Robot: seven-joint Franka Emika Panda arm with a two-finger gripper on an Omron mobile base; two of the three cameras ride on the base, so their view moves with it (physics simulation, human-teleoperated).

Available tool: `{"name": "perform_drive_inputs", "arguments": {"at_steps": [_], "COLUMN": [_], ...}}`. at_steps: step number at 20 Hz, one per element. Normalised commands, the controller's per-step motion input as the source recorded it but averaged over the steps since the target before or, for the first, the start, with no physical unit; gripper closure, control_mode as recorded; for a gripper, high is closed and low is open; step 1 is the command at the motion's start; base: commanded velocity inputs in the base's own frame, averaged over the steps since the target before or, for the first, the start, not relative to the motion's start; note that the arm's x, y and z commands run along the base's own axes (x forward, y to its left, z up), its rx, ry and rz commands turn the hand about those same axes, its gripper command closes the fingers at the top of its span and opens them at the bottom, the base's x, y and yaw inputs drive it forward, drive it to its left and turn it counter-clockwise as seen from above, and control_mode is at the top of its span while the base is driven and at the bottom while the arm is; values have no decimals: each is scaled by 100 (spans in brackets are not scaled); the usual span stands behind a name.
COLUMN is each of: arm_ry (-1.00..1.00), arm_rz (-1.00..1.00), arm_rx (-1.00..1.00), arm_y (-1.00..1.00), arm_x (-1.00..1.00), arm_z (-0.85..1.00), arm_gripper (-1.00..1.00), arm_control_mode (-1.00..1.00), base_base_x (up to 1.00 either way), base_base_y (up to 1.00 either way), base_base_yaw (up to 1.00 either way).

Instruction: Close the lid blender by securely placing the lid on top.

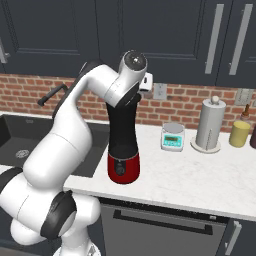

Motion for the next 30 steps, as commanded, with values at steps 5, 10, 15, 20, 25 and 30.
{"name": "perform_drive_inputs", "arguments": {"at_steps": [5,10,15,20,25,30], "arm_ry": [0,0,0,-2,-6,-3], "arm_rz": [3,5,5,5,5,5], "arm_rx": [-1,0,-1,0,-1,-8], "arm_y": [15,0,0,1,3,0], "arm_x": [7,3,13,29,10,0], "arm_z": [-30,-35,-38,-44,-53,-66], "arm_gripper": [100,100,100,100,100,100], "arm_control_mode": [-100,-100,-100,-100,-100,-100], "base_base_x": [0,0,0,0,0,0], "base_base_y": [0,0,0,0,0,0], "base_base_yaw": [0,0,0,0,0,0]}}
